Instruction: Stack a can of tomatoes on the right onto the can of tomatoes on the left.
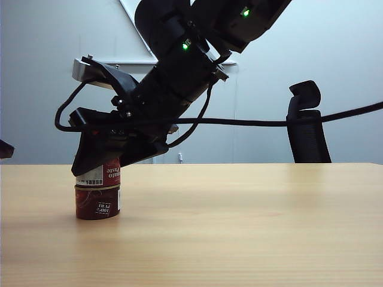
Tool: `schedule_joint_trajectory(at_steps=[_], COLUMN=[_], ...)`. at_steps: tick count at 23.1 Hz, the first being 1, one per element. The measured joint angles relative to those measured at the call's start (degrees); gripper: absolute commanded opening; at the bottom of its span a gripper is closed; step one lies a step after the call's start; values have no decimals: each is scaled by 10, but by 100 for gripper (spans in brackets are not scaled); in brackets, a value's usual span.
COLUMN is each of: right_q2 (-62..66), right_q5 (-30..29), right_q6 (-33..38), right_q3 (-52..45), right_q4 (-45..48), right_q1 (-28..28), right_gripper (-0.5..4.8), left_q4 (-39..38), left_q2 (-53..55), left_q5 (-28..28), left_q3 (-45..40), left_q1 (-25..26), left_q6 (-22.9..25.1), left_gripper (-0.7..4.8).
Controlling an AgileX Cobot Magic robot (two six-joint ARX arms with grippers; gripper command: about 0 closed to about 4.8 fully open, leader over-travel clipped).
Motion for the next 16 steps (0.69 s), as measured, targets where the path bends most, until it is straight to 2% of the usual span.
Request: schedule_joint_trajectory(at_steps=[6, 8, 9, 12, 13, 16], right_q2=[1, 1, 1, 1, 1, 0], right_q5=[0, 0, 0, 0, 0, 0], right_q6=[0, 0, 0, 0, 0, 7], right_q3=[0, 0, 0, 0, 0, 3], right_q4=[-1, -1, -1, 1, 1, 6], right_q1=[0, 0, 0, 0, 0, 0], right_gripper=[243, 310, 391, 429, 467, 479], left_q4=[0, 0, 0, 0, 0, 0], left_q2=[0, 0, 0, 0, 0, 0], left_q5=[0, 0, 0, 0, 0, 0], left_q3=[0, 0, 0, 0, 0, 0], left_q1=[0, 0, 0, 0, 0, 0], left_q6=[0, 0, 0, 0, 0, 0], left_gripper=[-4, -4, -4, -4, -4, -4])
